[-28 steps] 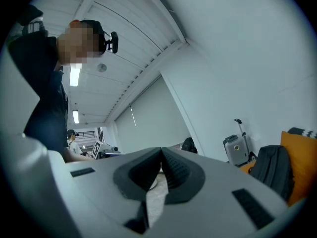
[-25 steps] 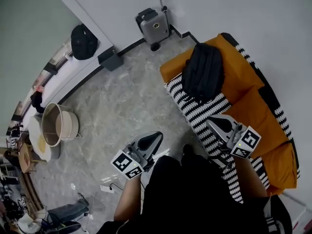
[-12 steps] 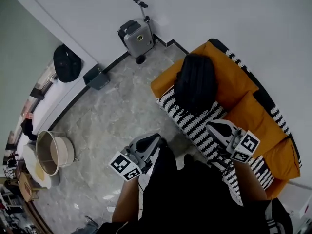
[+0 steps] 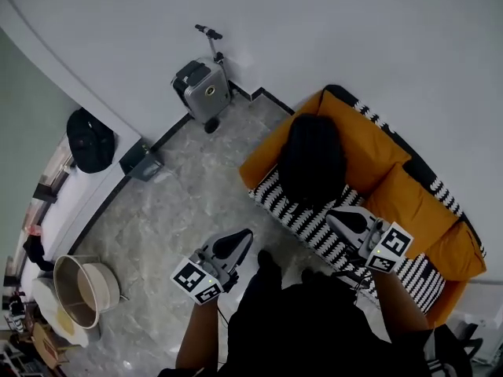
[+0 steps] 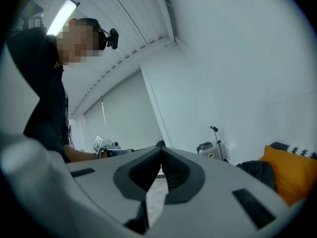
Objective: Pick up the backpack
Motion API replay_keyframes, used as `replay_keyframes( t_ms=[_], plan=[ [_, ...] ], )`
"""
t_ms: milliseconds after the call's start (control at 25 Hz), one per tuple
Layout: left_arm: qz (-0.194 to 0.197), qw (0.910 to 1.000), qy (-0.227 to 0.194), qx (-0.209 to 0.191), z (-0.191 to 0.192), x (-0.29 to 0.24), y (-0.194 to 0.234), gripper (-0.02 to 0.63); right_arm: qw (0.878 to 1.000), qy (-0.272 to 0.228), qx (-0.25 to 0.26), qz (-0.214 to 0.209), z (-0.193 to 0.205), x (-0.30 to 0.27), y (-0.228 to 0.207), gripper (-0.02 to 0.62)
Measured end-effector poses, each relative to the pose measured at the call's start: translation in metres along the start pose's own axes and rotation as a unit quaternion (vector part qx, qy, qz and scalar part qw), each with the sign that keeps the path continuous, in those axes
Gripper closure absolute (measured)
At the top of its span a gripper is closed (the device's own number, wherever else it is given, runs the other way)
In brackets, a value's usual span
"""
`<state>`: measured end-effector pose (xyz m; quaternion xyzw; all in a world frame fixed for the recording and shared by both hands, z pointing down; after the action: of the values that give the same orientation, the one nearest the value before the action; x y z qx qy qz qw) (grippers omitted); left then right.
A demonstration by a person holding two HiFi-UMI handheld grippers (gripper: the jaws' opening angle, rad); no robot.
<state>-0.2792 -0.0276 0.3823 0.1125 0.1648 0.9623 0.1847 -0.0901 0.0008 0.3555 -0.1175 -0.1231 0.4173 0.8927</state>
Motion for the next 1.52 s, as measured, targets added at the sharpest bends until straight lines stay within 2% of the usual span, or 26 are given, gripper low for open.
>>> replay_keyframes(
  t_ms=[200, 480, 800, 1080, 1240, 1520],
  plan=[
    [0.025, 0.9996, 0.014, 0.009, 0.0, 0.003, 0.029, 0.578, 0.999, -0.011, 0.021, 0.037, -0.004, -0.018, -0.005, 0.569],
    [0.065, 0.9973, 0.029, 0.02, 0.003, -0.025, 0.053, 0.578, 0.996, -0.019, 0.026, 0.086, -0.003, -0.018, -0.022, 0.569],
    [0.105, 0.9921, 0.065, 0.022, 0.014, -0.077, 0.07, 0.578, 0.989, -0.039, 0.027, 0.141, -0.003, -0.002, -0.072, 0.568],
    [0.115, 0.989, 0.092, 0.014, 0.024, -0.12, 0.1, 0.578, 0.985, -0.056, 0.036, 0.162, -0.01, -0.006, -0.125, 0.568],
    [0.112, 0.9877, 0.107, 0.017, 0.034, -0.146, 0.119, 0.578, 0.983, -0.082, 0.022, 0.163, -0.022, -0.013, -0.154, 0.568],
    [0.108, 0.9848, 0.132, 0.033, 0.036, -0.194, 0.128, 0.578, 0.983, -0.057, 0.027, 0.174, -0.015, -0.008, -0.208, 0.566]
  ],
)
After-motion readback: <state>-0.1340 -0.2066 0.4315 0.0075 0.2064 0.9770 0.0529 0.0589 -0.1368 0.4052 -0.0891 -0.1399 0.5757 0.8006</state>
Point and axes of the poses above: the fingertips, and each gripper's own axes: x backward along the fingers, y to its left, z out of its underside, the point moved 1 cm from there along x, backward along the fingers, and after that the axes turned 12 degrees about -y, right-handed, at the moved point
